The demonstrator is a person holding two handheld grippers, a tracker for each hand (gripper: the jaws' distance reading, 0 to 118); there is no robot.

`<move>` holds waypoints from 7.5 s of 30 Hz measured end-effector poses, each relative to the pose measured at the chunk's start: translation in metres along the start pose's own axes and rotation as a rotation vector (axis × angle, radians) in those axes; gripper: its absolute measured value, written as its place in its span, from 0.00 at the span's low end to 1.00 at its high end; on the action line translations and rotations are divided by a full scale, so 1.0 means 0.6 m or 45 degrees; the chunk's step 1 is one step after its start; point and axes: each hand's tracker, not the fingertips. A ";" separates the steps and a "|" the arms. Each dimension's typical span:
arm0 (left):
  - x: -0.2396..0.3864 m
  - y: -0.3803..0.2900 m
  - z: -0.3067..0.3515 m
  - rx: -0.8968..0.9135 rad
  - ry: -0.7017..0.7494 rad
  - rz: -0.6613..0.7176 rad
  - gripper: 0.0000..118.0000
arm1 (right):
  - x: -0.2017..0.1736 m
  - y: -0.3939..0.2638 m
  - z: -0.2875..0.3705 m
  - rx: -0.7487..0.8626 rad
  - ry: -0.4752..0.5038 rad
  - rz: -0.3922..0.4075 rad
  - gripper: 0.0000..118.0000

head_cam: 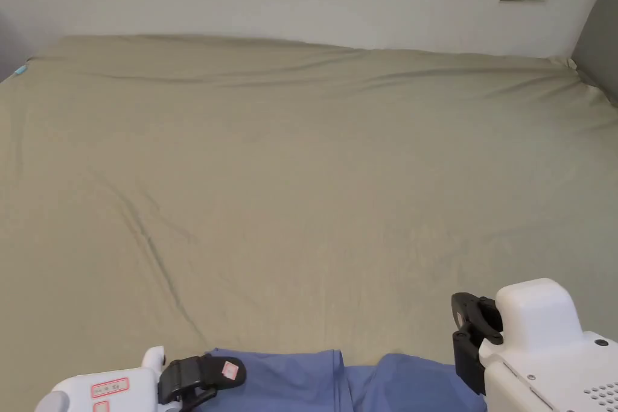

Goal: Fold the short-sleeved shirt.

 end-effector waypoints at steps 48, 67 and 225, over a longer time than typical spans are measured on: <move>0.279 -0.071 -0.045 0.072 0.963 -0.794 0.11 | -0.010 0.008 0.004 0.025 0.047 0.001 0.01; 0.253 -0.114 -0.193 -0.101 0.696 -0.619 0.96 | 0.016 -0.022 -0.001 -0.034 0.022 -0.067 0.02; 0.373 0.062 0.502 1.386 1.664 -1.066 0.99 | -0.167 0.146 -0.086 0.190 -0.083 0.242 0.01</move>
